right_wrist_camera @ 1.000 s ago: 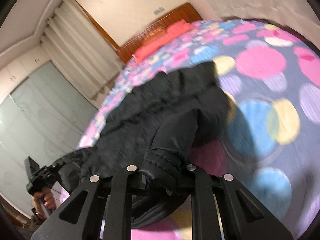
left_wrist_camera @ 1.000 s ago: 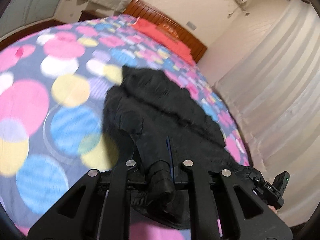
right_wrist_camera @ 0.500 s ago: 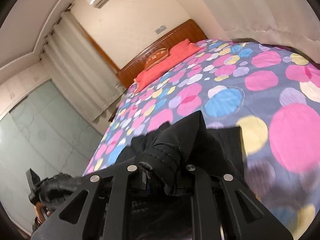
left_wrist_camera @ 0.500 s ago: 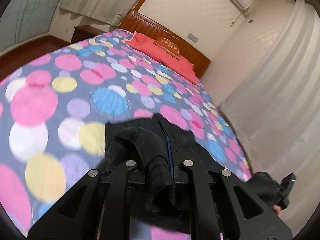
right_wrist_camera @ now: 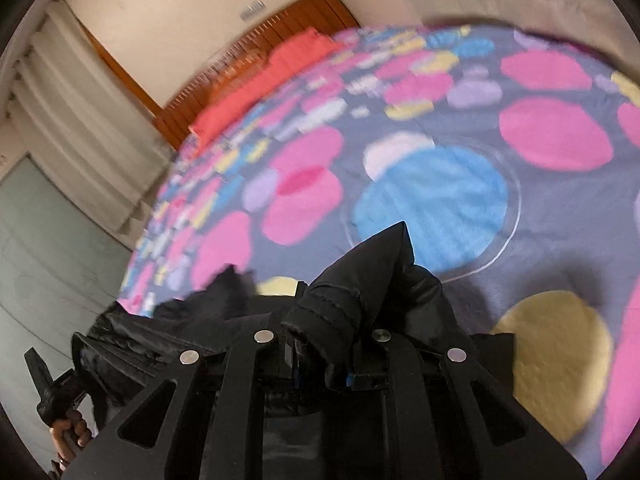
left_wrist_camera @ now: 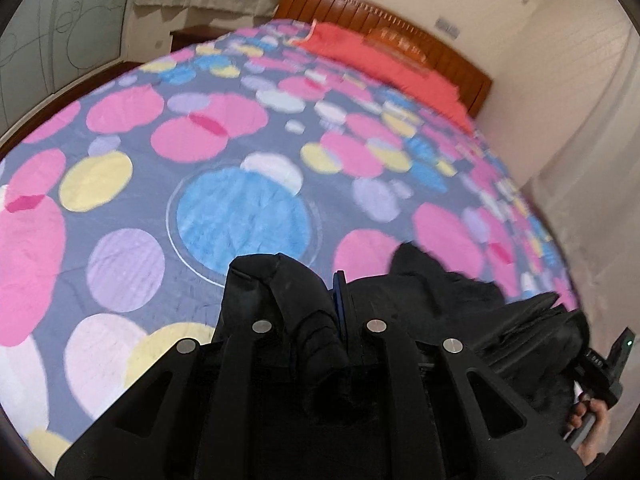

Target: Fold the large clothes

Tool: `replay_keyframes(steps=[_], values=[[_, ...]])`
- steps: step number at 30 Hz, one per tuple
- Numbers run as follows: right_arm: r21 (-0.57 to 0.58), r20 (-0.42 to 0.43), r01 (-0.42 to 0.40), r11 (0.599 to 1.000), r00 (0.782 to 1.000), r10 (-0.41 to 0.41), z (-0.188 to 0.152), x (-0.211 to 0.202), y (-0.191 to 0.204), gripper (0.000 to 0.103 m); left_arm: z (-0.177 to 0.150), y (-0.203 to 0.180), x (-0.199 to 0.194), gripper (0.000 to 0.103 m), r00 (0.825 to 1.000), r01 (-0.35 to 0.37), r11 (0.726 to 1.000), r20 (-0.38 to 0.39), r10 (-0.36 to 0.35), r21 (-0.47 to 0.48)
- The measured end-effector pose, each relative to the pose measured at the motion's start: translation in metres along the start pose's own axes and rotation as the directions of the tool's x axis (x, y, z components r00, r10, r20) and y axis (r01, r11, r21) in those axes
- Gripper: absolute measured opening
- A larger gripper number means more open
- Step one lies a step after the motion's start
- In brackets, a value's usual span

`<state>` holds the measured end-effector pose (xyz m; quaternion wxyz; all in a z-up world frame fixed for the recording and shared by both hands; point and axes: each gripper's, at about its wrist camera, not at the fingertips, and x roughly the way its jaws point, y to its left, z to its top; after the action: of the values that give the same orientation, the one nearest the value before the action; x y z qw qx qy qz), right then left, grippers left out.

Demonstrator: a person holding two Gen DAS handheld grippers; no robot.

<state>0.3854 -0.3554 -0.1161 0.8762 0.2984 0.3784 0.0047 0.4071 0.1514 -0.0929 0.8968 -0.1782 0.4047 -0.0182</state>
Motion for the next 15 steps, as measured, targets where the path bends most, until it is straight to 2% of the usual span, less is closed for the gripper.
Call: replay_keyframes(steps=[3, 6, 7, 9, 10, 13, 15], values=[[0.017, -0.026, 0.008, 1.000, 1.000, -0.007, -0.003, 0.013, -0.006, 0.022, -0.006, -0.002, 0.023, 0.018, 0.999, -0.040, 0.998, -0.023, 0.041, 0.051], [0.031, -0.045, -0.013, 0.999, 0.999, 0.014, -0.002, 0.013, -0.008, 0.030, -0.009, -0.004, 0.030, 0.024, 0.999, -0.030, 0.996, -0.039, 0.034, 0.084], [0.035, -0.048, -0.017, 0.999, 0.999, 0.018, 0.000, 0.012, -0.007, 0.031, -0.008, -0.002, 0.028, 0.026, 0.999, -0.010, 0.997, -0.042, 0.013, 0.079], [0.041, -0.053, -0.024, 0.999, 0.998, 0.027, 0.001, 0.005, -0.006, 0.035, -0.005, 0.002, 0.022, 0.043, 0.998, 0.047, 0.997, -0.048, -0.044, 0.057], [0.049, -0.050, -0.037, 0.998, 0.998, 0.039, 0.002, 0.000, -0.006, 0.039, -0.003, 0.004, 0.017, 0.048, 0.997, 0.070, 0.996, -0.045, -0.068, 0.046], [0.074, -0.011, -0.072, 0.995, 0.997, 0.073, 0.008, -0.018, -0.004, 0.053, 0.005, 0.009, -0.006, 0.059, 0.991, 0.134, 0.991, -0.005, -0.135, -0.011], [0.068, 0.039, -0.062, 0.996, 0.998, 0.059, 0.009, -0.034, 0.001, 0.068, 0.009, 0.011, -0.023, 0.064, 0.989, 0.150, 0.988, 0.022, -0.149, -0.044]])
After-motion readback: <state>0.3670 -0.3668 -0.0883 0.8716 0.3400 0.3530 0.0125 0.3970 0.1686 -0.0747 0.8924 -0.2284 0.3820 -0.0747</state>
